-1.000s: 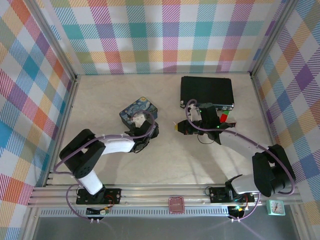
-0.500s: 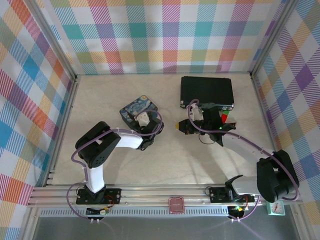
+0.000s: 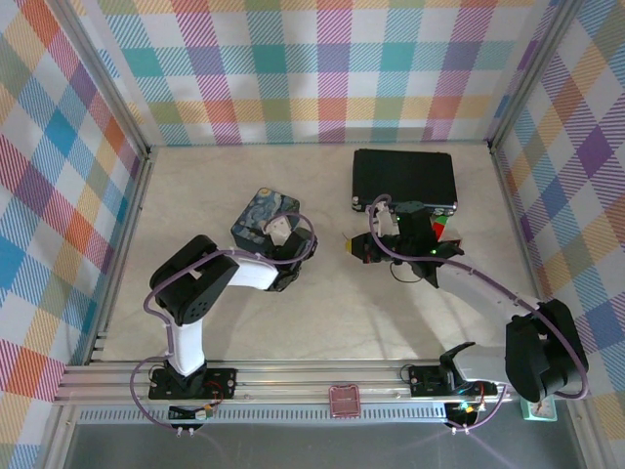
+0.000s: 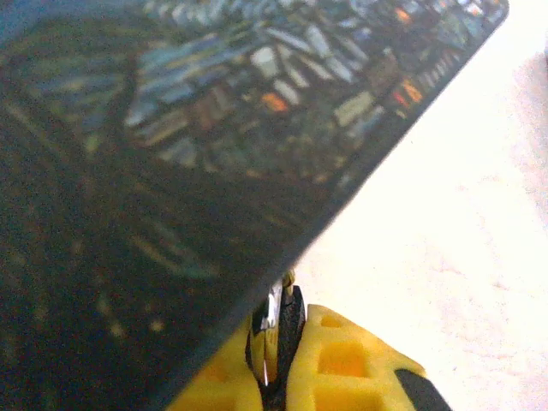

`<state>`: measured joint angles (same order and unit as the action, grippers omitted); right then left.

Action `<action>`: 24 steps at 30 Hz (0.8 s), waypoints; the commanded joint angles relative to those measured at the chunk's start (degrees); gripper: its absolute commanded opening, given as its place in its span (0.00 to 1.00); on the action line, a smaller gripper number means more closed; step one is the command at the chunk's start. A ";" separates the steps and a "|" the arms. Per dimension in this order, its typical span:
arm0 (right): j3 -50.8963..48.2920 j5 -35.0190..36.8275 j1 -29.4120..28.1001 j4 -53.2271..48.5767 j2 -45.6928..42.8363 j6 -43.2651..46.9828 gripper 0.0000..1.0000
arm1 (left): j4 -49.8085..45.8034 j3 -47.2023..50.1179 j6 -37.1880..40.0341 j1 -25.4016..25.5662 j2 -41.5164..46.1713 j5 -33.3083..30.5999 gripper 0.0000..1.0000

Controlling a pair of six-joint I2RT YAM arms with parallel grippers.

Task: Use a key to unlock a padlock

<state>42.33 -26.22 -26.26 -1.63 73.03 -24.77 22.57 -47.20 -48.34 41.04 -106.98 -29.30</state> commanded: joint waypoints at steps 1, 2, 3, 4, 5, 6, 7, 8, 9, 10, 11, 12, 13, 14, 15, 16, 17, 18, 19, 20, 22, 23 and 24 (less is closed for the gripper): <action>-1.27 -1.76 0.11 2.14 2.10 -0.05 0.00 | -2.14 2.28 0.06 -1.24 4.70 5.31 0.00; -1.35 -2.24 0.15 2.90 2.80 -0.40 0.00 | -2.26 2.77 -0.34 -1.59 5.78 6.69 0.00; -1.44 -2.70 0.15 3.78 3.62 -0.81 0.00 | -2.59 3.34 -0.95 -2.08 7.04 8.03 0.00; -1.39 -3.06 0.09 4.46 4.30 -1.10 0.00 | -2.78 3.77 -1.66 -2.46 8.21 9.11 0.00; -1.34 -3.60 0.13 5.21 5.10 -1.53 0.00 | -2.73 4.48 -2.21 -2.98 9.42 10.59 0.00; -1.24 -4.15 0.14 5.91 5.79 -1.87 0.00 | -2.48 5.13 -2.47 -3.52 10.75 12.21 0.00; -1.27 -4.80 0.15 6.58 6.48 -2.23 0.00 | -2.46 5.72 -2.62 -4.10 12.04 13.88 0.00; -1.24 -5.26 0.09 7.28 6.95 -2.39 0.00 | -2.56 6.09 -2.64 -4.65 13.21 15.40 0.00; -1.21 -6.14 0.16 7.93 7.48 -2.60 0.00 | -2.94 6.43 -2.78 -5.34 14.54 17.11 0.00; -1.21 -7.05 0.15 8.45 7.92 -2.52 0.00 | -3.50 6.72 -2.84 -6.04 15.87 18.80 0.00; -1.14 -7.65 0.16 8.80 8.23 -2.56 0.00 | -3.88 6.97 -3.02 -6.58 16.95 20.04 0.00; -1.26 -8.40 0.11 9.31 8.55 -2.56 0.00 | -4.18 7.25 -3.32 -7.29 18.21 21.65 0.00; -1.40 -9.25 0.16 10.01 8.72 -2.56 0.00 | -4.07 7.69 -3.74 -7.87 19.13 23.03 0.00; -1.66 -10.47 0.10 10.95 9.04 -2.67 0.00 | -3.87 8.12 -4.28 -8.47 20.17 24.68 0.00; -1.86 -11.76 0.06 12.22 9.48 -3.03 0.00 | -3.28 8.59 -4.96 -9.12 20.99 26.34 0.00; -2.10 -12.78 0.00 13.22 9.93 -3.53 0.00 | -2.48 8.95 -5.67 -9.58 21.62 27.89 0.00; -2.16 -13.14 -0.17 14.11 10.42 -4.28 0.00 | -1.09 9.44 -6.43 -10.06 22.18 29.38 0.00; -2.31 -12.99 -0.55 14.93 11.06 -5.24 0.00 | 0.29 9.91 -7.33 -10.40 22.52 30.95 0.00; -2.42 -13.27 -0.91 15.87 11.67 -6.15 0.00 | 1.63 10.30 -8.23 -10.66 22.73 32.07 0.00; -2.38 -13.77 -1.43 17.18 12.48 -7.28 0.00 | 3.49 10.90 -9.33 -10.80 22.86 33.16 0.00; -2.29 -14.32 -2.57 19.60 13.87 -9.40 0.00 | 7.38 12.09 -11.43 -11.19 22.98 35.00 0.00; -2.41 -14.82 -3.10 21.26 14.50 -10.57 0.00 | 9.10 12.75 -12.53 -11.32 23.04 35.71 0.00; -2.51 -15.07 -3.51 22.96 15.04 -11.47 0.00 | 10.63 13.26 -13.33 -11.48 23.04 36.41 0.00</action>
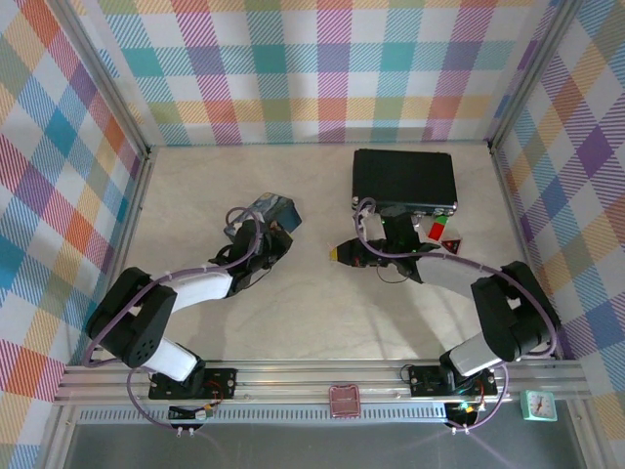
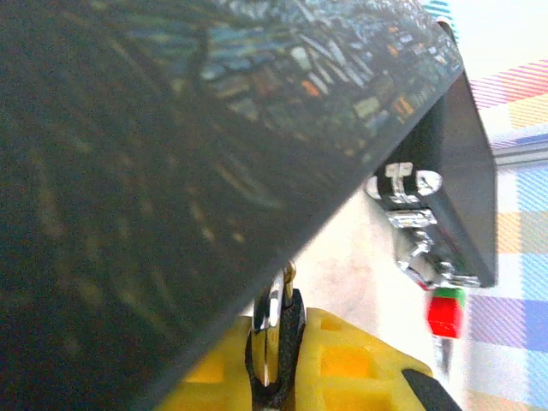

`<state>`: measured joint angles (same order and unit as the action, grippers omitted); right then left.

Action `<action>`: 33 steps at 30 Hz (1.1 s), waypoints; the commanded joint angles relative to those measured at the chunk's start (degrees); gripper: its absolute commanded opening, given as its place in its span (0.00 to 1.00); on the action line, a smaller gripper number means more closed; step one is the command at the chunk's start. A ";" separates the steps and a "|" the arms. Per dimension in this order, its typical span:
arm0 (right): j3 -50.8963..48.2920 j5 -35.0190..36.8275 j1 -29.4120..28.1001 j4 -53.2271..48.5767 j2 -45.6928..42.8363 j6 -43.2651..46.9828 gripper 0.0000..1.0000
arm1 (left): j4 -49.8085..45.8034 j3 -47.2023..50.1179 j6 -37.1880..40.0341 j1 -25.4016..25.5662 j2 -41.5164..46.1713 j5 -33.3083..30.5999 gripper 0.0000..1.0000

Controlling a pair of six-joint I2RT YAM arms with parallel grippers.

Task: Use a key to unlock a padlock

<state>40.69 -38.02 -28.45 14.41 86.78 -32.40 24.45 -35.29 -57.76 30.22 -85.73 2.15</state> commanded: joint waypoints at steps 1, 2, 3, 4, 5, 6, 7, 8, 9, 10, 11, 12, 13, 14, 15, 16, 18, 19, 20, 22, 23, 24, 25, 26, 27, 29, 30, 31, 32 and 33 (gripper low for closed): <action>-0.94 -3.41 -1.67 8.41 1.81 -4.44 0.00 | 9.67 1.60 -4.35 -0.77 1.73 5.42 0.00; -1.00 -3.79 -1.94 9.72 2.49 -5.00 0.00 | 10.21 1.63 -4.68 -0.98 1.60 6.24 0.00; -0.94 -4.40 -2.07 10.70 3.12 -5.34 0.00 | 10.58 1.52 -4.81 -1.18 1.48 7.00 0.00; -0.83 -5.00 -2.14 11.66 3.84 -5.46 0.00 | 11.29 1.37 -5.06 -1.34 1.22 8.00 0.00; -0.94 -5.72 -2.14 12.61 4.73 -5.56 0.00 | 12.02 1.28 -5.37 -1.53 1.05 8.96 0.00; -0.98 -6.56 -2.18 13.62 5.39 -5.66 0.00 | 12.47 1.11 -5.78 -1.65 0.86 9.71 0.00; -1.17 -7.58 -2.23 15.20 6.23 -5.88 0.00 | 13.44 1.10 -6.16 -1.82 0.59 10.47 0.00; -1.47 -8.51 -2.23 17.04 7.04 -6.26 0.00 | 14.91 1.10 -6.31 -2.00 0.19 11.37 0.00; -1.57 -9.22 -2.23 18.36 7.89 -6.63 0.00 | 16.12 1.10 -6.48 -2.13 -0.10 12.00 0.00; -1.46 -9.71 -2.24 19.15 8.57 -6.72 0.00 | 16.97 1.18 -6.49 -2.12 -0.41 12.42 0.00; -1.12 -10.04 -2.24 19.39 9.27 -6.72 0.00 | 18.16 1.27 -6.41 -2.10 -0.72 12.86 0.00; -0.72 -10.21 -2.23 19.32 9.98 -6.56 0.00 | 18.87 1.23 -6.25 -2.20 -0.97 13.26 0.00; -0.27 -10.31 -2.23 19.42 10.42 -6.62 0.00 | 19.03 1.11 -5.93 -2.18 -1.21 13.53 0.00; 0.24 -10.56 -2.24 19.48 11.01 -6.62 0.00 | 18.88 0.95 -5.41 -2.23 -1.27 13.74 0.00; 0.72 -10.88 -2.23 19.75 11.65 -6.83 0.00 | 18.54 0.72 -5.05 -2.18 -1.36 13.83 0.00; 1.17 -11.27 -2.23 20.06 12.10 -7.03 0.00 | 18.37 0.75 -4.72 -2.19 -1.37 13.86 0.00; 2.23 -11.01 -2.27 20.11 13.10 -7.41 0.00 | 17.48 0.68 -4.12 -2.20 -1.21 13.67 0.00; 2.57 -10.79 -2.19 20.32 13.52 -7.58 0.00 | 17.22 0.66 -3.89 -2.18 -1.11 13.59 0.00; 2.86 -10.55 -2.22 20.92 13.81 -7.93 0.00 | 16.84 0.62 -3.62 -2.25 -1.02 13.58 0.00; 3.39 -10.16 -2.26 22.31 14.59 -9.11 0.00 | 16.38 0.42 -3.25 -2.21 -0.85 13.49 0.00; 3.84 -10.31 -2.20 23.96 15.18 -9.85 0.00 | 16.06 0.38 -3.09 -2.20 -0.67 13.49 0.00; 4.32 -10.61 -2.22 24.74 15.89 -10.57 0.00 | 15.94 0.37 -2.91 -2.17 -0.62 13.49 0.00; 4.70 -10.75 -2.21 25.45 16.53 -11.14 0.00 | 15.82 0.39 -2.80 -2.18 -0.50 13.49 0.00; 5.04 -10.87 -2.23 26.12 17.12 -11.74 0.00 | 15.81 0.48 -2.72 -2.27 -0.41 13.45 0.00; 5.39 -10.76 -2.27 26.66 17.64 -12.09 0.00 | 15.85 0.59 -2.49 -2.21 -0.40 13.26 0.00; 6.04 -10.81 -2.29 26.85 18.48 -12.41 0.00 | 15.81 0.75 -2.51 -2.18 -0.40 13.10 0.00; 6.33 -11.04 -2.27 27.14 18.68 -12.57 0.00 | 15.96 0.82 -2.38 -2.17 -0.45 13.19 0.00; 6.56 -11.10 -2.23 27.16 18.78 -12.54 0.00 | 16.09 0.83 -2.42 -2.11 -0.49 13.23 0.00; 6.76 -11.03 -2.23 27.07 18.79 -12.53 0.00 | 16.24 0.83 -2.45 -2.21 -0.64 13.33 0.00; 6.79 -10.98 -2.28 26.92 18.86 -12.51 0.00 | 16.40 0.81 -2.45 -2.16 -0.75 13.31 0.00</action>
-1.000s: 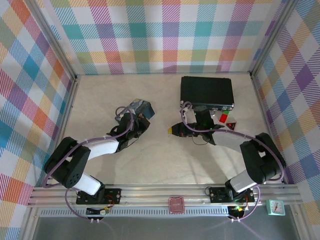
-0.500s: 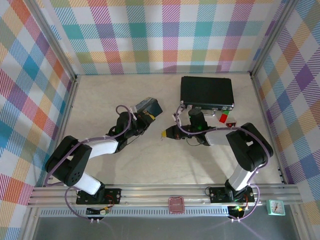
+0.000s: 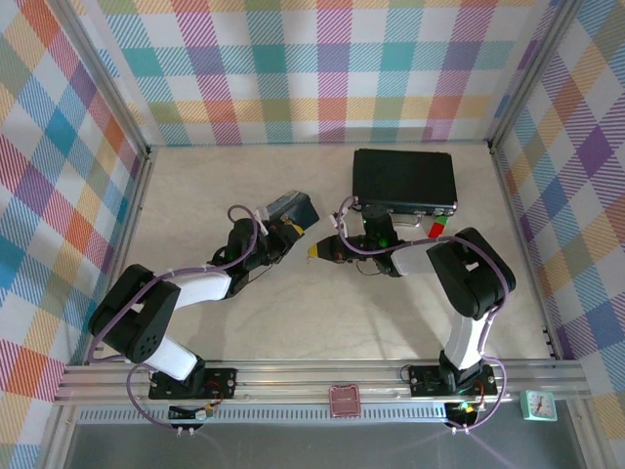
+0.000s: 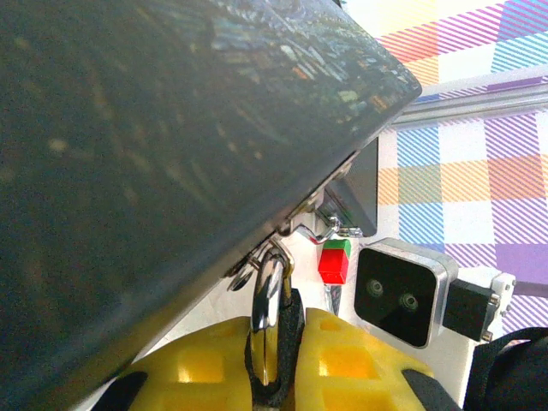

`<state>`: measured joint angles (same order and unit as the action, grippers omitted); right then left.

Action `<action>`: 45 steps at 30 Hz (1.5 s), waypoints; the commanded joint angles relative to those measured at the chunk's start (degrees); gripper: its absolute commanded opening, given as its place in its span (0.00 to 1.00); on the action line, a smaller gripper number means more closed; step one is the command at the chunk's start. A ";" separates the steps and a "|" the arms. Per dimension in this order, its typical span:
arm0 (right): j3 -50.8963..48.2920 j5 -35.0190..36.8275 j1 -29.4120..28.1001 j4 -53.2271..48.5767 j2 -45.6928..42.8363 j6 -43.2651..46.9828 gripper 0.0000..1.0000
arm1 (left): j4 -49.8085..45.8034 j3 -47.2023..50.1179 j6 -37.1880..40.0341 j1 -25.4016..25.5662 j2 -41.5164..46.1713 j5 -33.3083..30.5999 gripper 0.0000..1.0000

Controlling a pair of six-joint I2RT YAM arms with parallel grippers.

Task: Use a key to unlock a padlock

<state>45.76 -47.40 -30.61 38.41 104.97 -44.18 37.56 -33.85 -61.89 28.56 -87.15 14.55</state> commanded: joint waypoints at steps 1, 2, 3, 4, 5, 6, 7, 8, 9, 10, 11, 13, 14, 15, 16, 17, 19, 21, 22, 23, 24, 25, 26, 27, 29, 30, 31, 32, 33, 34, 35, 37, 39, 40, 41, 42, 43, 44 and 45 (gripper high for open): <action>1.79 -1.47 -0.06 2.81 0.70 -0.64 0.00 | 3.48 -0.61 1.68 -0.45 0.52 1.00 0.00; 1.87 -1.56 -0.06 2.85 0.76 -0.60 0.00 | 3.74 -0.67 1.53 -0.44 0.34 1.01 0.00; 1.90 -1.65 -0.13 2.89 0.79 -0.75 0.00 | 4.04 -0.70 1.42 -0.44 0.15 1.09 0.00; 1.90 -1.68 -0.23 2.90 0.80 -0.73 0.00 | 4.30 -0.70 1.29 -0.48 -0.03 1.10 0.00; 1.96 -1.65 -0.32 2.90 0.79 -0.73 0.00 | 4.53 -0.74 1.18 -0.46 -0.20 1.10 0.00; 2.08 -1.68 -0.47 2.83 0.86 -0.74 0.00 | 4.71 -0.85 1.16 -0.35 -0.42 1.19 0.00; 2.10 -1.66 -0.42 2.81 1.01 -0.71 0.00 | 4.84 -0.94 1.12 -0.34 -0.52 1.19 0.00; 2.27 -1.78 -0.49 2.89 1.25 -0.85 0.00 | 5.13 -1.04 0.99 -0.39 -0.65 1.26 0.00; 2.36 -1.80 -0.50 3.11 1.51 -1.14 0.00 | 5.49 -1.12 0.98 -0.35 -0.85 1.35 0.00; 2.33 -1.82 -0.51 3.39 1.64 -1.29 0.00 | 5.61 -1.27 0.98 -0.26 -0.91 1.41 0.00; 2.46 -1.77 -0.50 3.63 1.82 -1.49 0.00 | 5.66 -1.35 0.98 -0.17 -0.97 1.36 0.00; 2.67 -1.91 -0.57 3.77 2.14 -1.65 0.00 | 5.68 -1.49 1.11 0.00 -1.15 1.37 0.00; 2.77 -1.87 -0.54 4.07 2.34 -1.85 0.00 | 5.88 -1.56 1.07 0.09 -1.29 1.28 0.00; 2.84 -1.86 -0.59 4.29 2.47 -1.95 0.00 | 6.09 -1.57 0.99 0.18 -1.35 1.36 0.00; 2.98 -1.84 -0.59 4.39 2.62 -2.04 0.00 | 6.50 -1.57 0.91 0.27 -1.52 1.37 0.00; 2.93 -1.87 -0.59 4.39 2.74 -2.02 0.00 | 6.87 -1.49 0.86 0.25 -1.67 1.36 0.00; 2.85 -1.74 -0.59 4.54 2.99 -2.09 0.00 | 7.57 -1.31 0.60 0.40 -1.87 1.19 0.00; 2.84 -1.92 -0.59 5.70 3.31 -2.82 0.00 | 7.79 -1.31 0.54 0.52 -2.14 1.27 0.00; 3.05 -2.04 -0.60 6.05 3.51 -3.44 0.00 | 7.88 -1.32 0.58 0.71 -2.38 1.25 0.00; 3.60 -2.23 -0.67 5.61 3.83 -3.92 0.00 | 8.13 -1.16 0.63 1.00 -2.61 1.15 0.00; 4.11 -2.41 -0.68 5.49 4.07 -4.31 0.00 | 8.54 -0.86 0.69 1.21 -2.66 0.89 0.00; 4.25 -2.44 -0.68 6.24 4.25 -5.01 0.00 | 9.35 -0.42 0.54 1.45 -2.86 0.62 0.00; 4.23 -2.44 -0.69 7.00 4.43 -5.60 0.00 | 10.09 0.02 0.18 1.67 -3.02 0.36 0.00; 4.40 -2.33 -0.68 6.59 4.47 -5.63 0.00 | 10.75 0.52 -0.18 1.76 -3.13 0.11 0.00; 4.70 -1.96 -0.70 5.64 4.46 -5.41 0.00 | 12.46 0.84 -0.77 1.77 -3.59 0.31 0.00; 4.65 -1.81 -0.69 5.70 4.47 -5.56 0.00 | 12.82 0.65 -0.78 1.83 -3.79 0.65 0.00; 4.60 -1.82 -0.69 6.11 4.53 -6.00 0.00 | 13.04 0.34 -0.70 1.93 -4.04 0.97 0.00; 4.65 -1.91 -0.68 6.75 4.61 -6.85 0.00 | 13.36 0.09 -0.52 2.13 -4.31 1.28 0.00; 4.86 -2.10 -0.63 7.23 4.84 -7.86 0.00 | 13.64 0.01 -0.49 2.32 -4.50 1.51 0.00; 5.08 -2.48 -0.59 7.81 4.99 -8.72 0.00 | 14.12 0.01 -0.51 2.50 -4.79 1.69 0.00; 5.34 -2.77 -0.59 8.32 4.98 -9.87 0.00 | 14.86 0.16 -0.44 2.63 -4.95 2.04 0.00; 6.53 -2.95 -0.04 6.16 4.90 -13.10 0.00 | 17.40 1.39 -0.49 2.86 -5.21 2.41 0.00; 6.94 -4.30 0.84 8.43 4.66 -17.63 0.00 | 19.96 2.91 -0.75 2.91 -5.29 2.85 0.00; 6.89 -4.77 1.25 10.08 4.44 -19.27 0.00 | 20.30 3.42 -1.01 2.91 -5.44 3.14 0.00; 7.10 -5.52 1.70 10.92 4.12 -20.61 0.00 | 20.63 3.79 -1.25 2.91 -5.53 3.53 0.00; 7.36 -5.99 2.29 10.89 3.86 -21.19 0.00 | 21.36 4.24 -1.47 2.91 -5.72 4.11 0.00; 7.73 -6.42 2.75 9.89 3.64 -21.16 0.00 | 22.02 4.52 -1.76 2.97 -5.87 4.70 0.00; 8.38 -6.91 3.19 8.33 3.70 -20.80 0.00 | 22.44 4.78 -1.92 3.00 -6.06 5.26 0.00; 8.90 -6.82 3.59 6.61 3.80 -20.68 0.00 | 22.54 4.99 -1.85 3.13 -6.18 5.72 0.00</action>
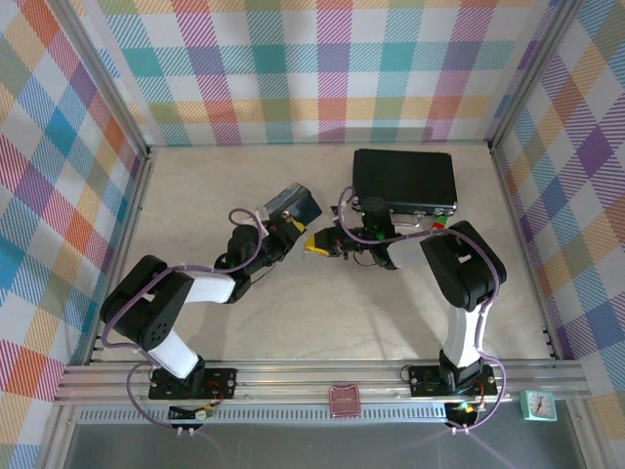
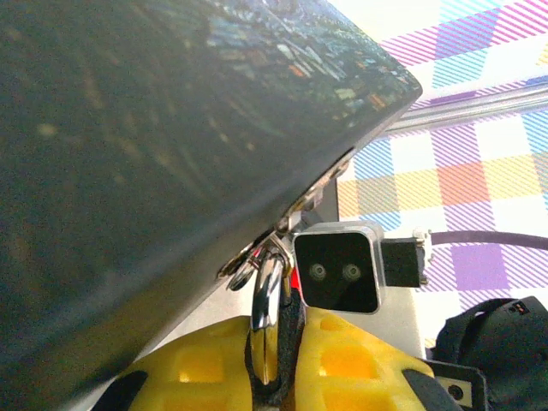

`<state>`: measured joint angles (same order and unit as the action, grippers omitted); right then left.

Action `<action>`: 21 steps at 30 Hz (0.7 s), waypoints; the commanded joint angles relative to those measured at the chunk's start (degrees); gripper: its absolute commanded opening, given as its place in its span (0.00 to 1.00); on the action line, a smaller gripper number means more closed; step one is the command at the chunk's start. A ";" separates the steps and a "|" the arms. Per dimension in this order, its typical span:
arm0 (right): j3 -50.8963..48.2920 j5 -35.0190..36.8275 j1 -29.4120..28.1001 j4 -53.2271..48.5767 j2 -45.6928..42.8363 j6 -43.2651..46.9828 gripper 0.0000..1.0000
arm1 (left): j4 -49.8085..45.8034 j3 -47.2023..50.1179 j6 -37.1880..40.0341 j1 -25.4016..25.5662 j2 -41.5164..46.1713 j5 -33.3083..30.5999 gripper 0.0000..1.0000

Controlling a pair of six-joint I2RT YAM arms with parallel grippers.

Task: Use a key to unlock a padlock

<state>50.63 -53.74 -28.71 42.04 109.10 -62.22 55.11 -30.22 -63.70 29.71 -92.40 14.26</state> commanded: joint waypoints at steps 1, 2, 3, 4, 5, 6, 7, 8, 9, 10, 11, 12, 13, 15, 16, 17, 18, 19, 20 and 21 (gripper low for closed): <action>4.48 -0.29 1.82 2.12 -0.04 -3.19 0.00 | 5.09 1.51 0.22 2.16 -0.94 6.21 0.00; 4.74 0.02 1.85 2.64 0.40 -4.80 0.00 | 5.17 1.65 0.75 2.55 -0.92 6.26 0.00; 4.70 0.52 1.82 4.68 0.88 -7.18 0.00 | 4.96 1.74 1.31 3.02 -0.83 5.99 0.00; 4.53 0.88 1.83 7.30 1.37 -9.46 0.00 | 4.88 1.87 1.66 3.55 -0.93 5.64 0.00; 4.10 1.63 1.81 10.17 1.87 -11.85 0.00 | 5.19 2.00 1.80 4.06 -1.15 5.14 0.00; 3.74 2.53 1.81 12.50 2.25 -13.03 0.00 | 5.94 2.14 1.68 4.49 -1.61 4.70 0.00; 3.53 3.43 1.81 12.91 2.47 -13.20 0.00 | 6.79 2.31 1.30 4.80 -2.20 4.34 0.00; 3.15 4.58 1.81 13.75 2.59 -12.98 0.00 | 7.98 2.29 0.89 5.11 -3.07 4.12 0.00; 2.63 5.67 1.74 15.49 2.82 -12.40 0.00 | 9.27 2.17 0.01 5.34 -4.07 4.27 0.00; 2.31 6.26 1.72 15.78 2.96 -11.29 0.00 | 10.10 2.11 -0.78 5.54 -5.13 4.21 0.00; 2.43 6.75 1.72 14.50 2.96 -9.87 0.00 | 11.10 2.02 -1.88 5.82 -6.23 4.08 0.00; 2.32 7.24 1.74 13.93 2.96 -8.84 0.00 | 12.44 2.04 -2.82 6.07 -7.24 3.85 0.00; 2.06 7.71 1.72 14.87 2.96 -8.92 0.00 | 13.45 2.15 -3.72 6.22 -7.95 3.23 0.00; 1.03 9.17 1.64 19.44 3.27 -11.18 0.00 | 14.93 2.31 -4.97 6.76 -8.87 1.92 0.00; 0.66 10.08 1.64 21.33 3.40 -12.46 0.00 | 15.19 2.36 -5.26 7.06 -9.09 1.55 0.00; 0.29 11.17 1.51 22.42 3.51 -13.05 0.00 | 14.99 2.20 -5.49 7.27 -9.06 1.26 0.00; 0.04 12.07 1.39 22.39 3.28 -12.47 0.00 | 14.85 2.18 -5.83 7.37 -8.94 1.10 0.00; -0.16 12.71 1.21 21.40 3.05 -11.00 0.00 | 14.99 2.17 -6.30 7.38 -8.81 1.12 0.00; -0.14 13.26 1.19 19.11 2.64 -8.61 0.00 | 15.31 2.31 -6.83 7.37 -8.64 1.08 0.00; -0.02 13.85 1.19 15.79 2.21 -5.94 0.00 | 15.46 2.40 -7.32 7.38 -8.36 1.05 0.00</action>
<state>49.06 -50.37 -27.86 53.04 112.79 -72.31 68.36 -29.32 -69.19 32.82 -100.66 7.18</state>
